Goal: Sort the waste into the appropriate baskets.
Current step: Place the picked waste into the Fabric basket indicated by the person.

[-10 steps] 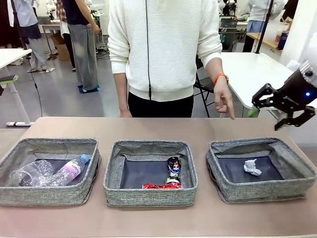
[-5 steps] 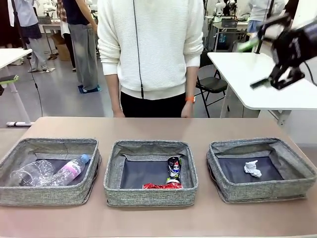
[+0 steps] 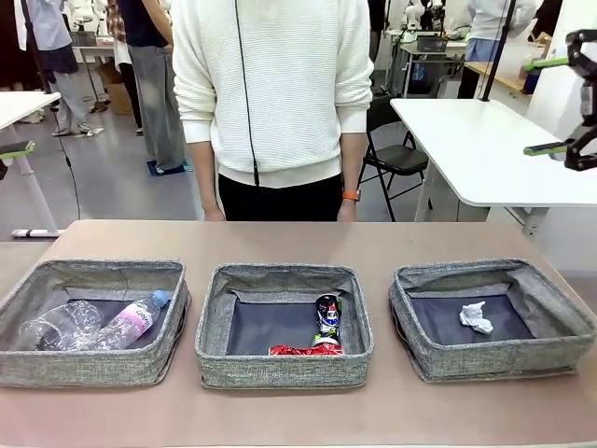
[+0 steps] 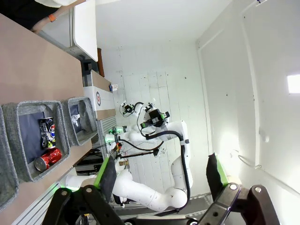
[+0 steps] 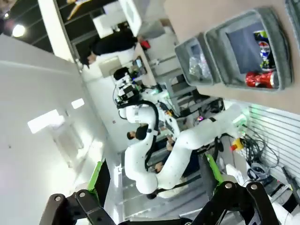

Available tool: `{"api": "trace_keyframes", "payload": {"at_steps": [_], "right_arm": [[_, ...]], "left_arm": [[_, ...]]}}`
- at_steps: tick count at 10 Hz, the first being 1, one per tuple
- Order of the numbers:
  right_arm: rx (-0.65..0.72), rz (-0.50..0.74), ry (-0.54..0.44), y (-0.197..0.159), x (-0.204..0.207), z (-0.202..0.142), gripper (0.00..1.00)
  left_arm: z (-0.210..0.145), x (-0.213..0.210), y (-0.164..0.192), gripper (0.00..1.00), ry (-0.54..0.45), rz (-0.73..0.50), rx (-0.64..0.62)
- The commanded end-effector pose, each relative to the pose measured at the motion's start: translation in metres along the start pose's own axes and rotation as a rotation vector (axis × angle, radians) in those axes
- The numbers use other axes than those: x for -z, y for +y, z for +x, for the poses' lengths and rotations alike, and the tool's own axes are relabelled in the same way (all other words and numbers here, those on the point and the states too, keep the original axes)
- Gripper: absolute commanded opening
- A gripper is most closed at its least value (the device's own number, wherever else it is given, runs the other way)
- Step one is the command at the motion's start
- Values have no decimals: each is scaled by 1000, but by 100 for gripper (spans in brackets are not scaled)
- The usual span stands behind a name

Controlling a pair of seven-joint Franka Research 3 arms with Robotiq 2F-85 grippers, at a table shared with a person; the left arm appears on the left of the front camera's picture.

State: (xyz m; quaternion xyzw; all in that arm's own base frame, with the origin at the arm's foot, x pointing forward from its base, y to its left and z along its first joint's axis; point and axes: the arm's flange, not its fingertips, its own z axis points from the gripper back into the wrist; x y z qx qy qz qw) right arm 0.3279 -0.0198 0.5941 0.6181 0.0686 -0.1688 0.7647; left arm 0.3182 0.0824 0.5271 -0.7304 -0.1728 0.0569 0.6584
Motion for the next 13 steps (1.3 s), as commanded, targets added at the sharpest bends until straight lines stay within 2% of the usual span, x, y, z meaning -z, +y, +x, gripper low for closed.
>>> {"api": "trace_keyframes", "payload": {"at_steps": [1,13], "right_arm": [[-57,29,57,31,14,-8,100],[-57,29,57,31,14,-8,100]], "left_arm": [[-1,1,-2,100,-1,-17,18],[-1,1,-2,100,-1,-17,18]]}}
